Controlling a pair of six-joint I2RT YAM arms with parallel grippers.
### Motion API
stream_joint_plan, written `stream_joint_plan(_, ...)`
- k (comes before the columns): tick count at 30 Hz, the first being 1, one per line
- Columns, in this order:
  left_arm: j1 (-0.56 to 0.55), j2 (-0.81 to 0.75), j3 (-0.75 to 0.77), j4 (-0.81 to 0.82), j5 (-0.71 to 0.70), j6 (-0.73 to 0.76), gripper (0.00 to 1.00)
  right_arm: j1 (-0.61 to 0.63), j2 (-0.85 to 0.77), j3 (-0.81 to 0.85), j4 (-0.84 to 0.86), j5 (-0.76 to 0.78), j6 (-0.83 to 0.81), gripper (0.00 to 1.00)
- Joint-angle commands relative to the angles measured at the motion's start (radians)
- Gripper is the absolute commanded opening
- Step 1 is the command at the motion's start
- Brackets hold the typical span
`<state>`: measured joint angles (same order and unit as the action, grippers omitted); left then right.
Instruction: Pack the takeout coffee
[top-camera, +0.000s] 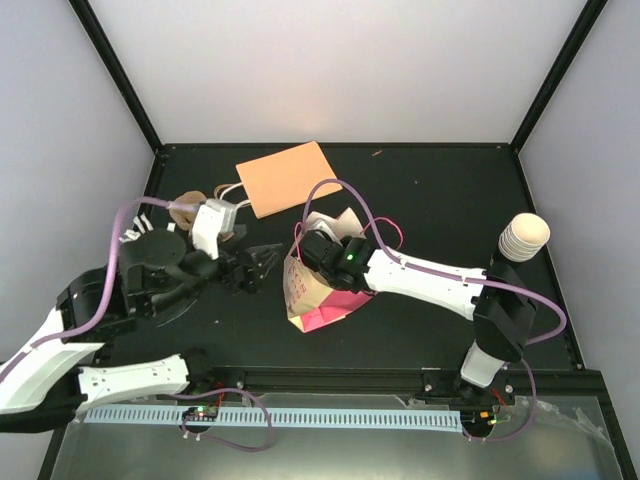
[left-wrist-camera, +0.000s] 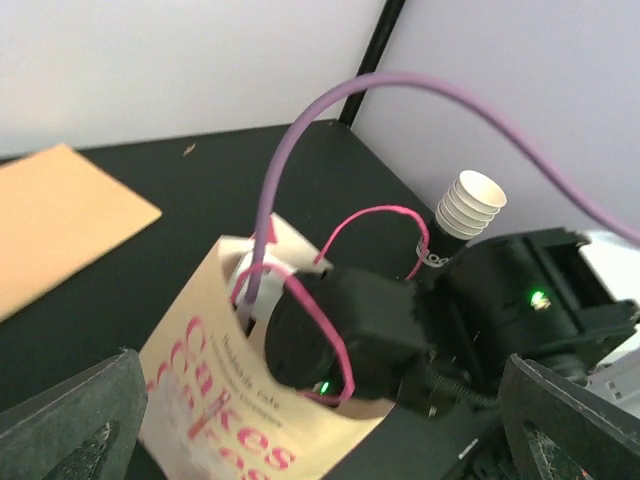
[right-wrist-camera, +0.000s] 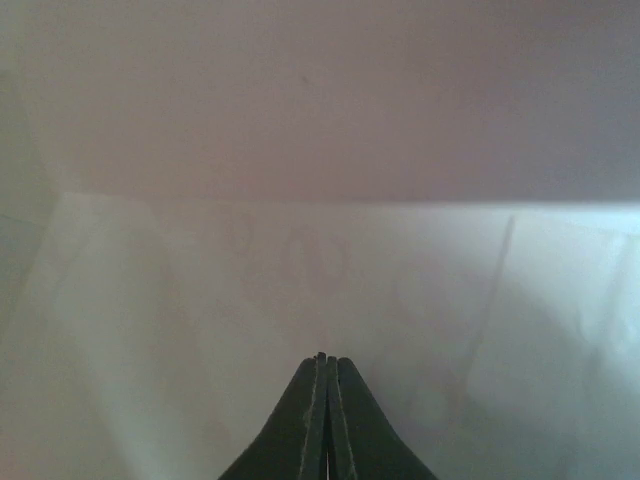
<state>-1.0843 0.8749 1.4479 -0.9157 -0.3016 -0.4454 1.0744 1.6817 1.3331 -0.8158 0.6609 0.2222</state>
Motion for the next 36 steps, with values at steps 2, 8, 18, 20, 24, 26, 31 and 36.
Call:
stream_joint_plan(2,0.019,-0.096,-0.096,-0.027,0.034,-0.216,0.99,-0.002,-0.025,0.041,0.021,-0.091,0.013,0.05)
stream_joint_plan(8,0.021,-0.112,-0.152,0.05,0.057,-0.253,0.76,0.0,-0.007,0.078,-0.023,-0.047,0.008,0.05)
stream_joint_plan(18,0.263,-0.04,-0.201,0.185,0.328,-0.244,0.46,0.011,-0.007,0.072,-0.033,0.002,0.002,0.04)
stream_joint_plan(20,0.317,-0.031,-0.221,0.238,0.435,-0.238,0.47,0.013,-0.004,0.069,-0.032,0.005,-0.002,0.04)
stream_joint_plan(24,0.384,0.024,-0.206,0.259,0.565,-0.214,0.42,0.016,0.001,0.065,-0.028,0.006,-0.007,0.03)
stream_joint_plan(26,0.399,0.049,-0.188,0.248,0.592,-0.203,0.41,0.018,0.001,0.064,-0.026,0.005,-0.007,0.03)
stream_joint_plan(31,0.411,0.071,-0.195,0.261,0.653,-0.2,0.33,0.019,0.007,0.065,-0.025,0.006,-0.011,0.03)
stream_joint_plan(36,0.418,0.085,-0.205,0.242,0.667,-0.204,0.23,0.021,0.017,0.065,-0.024,0.005,-0.011,0.03)
